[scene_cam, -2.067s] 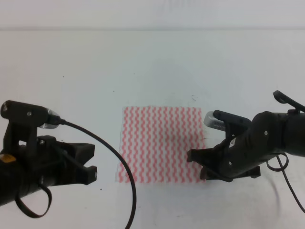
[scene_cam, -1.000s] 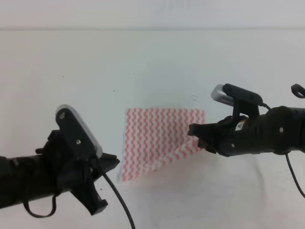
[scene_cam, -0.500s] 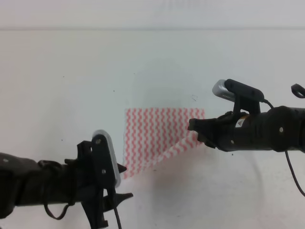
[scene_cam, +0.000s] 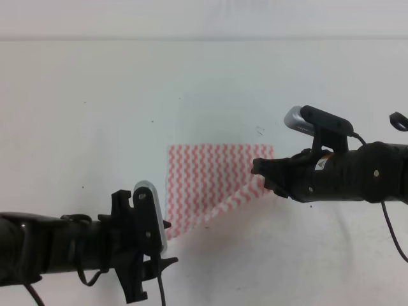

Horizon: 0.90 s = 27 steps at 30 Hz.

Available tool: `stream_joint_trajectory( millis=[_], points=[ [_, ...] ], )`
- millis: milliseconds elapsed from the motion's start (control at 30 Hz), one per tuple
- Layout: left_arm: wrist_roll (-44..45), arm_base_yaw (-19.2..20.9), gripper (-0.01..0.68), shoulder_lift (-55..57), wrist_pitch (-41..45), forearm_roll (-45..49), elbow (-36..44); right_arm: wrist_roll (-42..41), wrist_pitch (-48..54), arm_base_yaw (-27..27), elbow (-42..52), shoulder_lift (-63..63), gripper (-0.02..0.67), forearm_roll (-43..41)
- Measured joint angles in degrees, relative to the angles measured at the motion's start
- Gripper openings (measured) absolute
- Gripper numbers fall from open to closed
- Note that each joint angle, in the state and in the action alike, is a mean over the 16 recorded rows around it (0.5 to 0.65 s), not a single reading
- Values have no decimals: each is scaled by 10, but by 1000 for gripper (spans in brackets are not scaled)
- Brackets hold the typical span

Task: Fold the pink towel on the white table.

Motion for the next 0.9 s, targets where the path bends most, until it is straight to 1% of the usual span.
stream_joint_trajectory(
  millis=[400, 567, 900],
  points=[
    [39, 0, 405, 38, -31, -18, -19, 0, 3, 0, 0, 2, -16, -1],
    [39, 0, 373, 48, -37, -18, -24, 0, 3, 0, 0, 2, -16, -2],
    [38, 0, 278, 57, -35, -18, -25, -1, 3, 0, 0, -1, -17, -5]
  ],
)
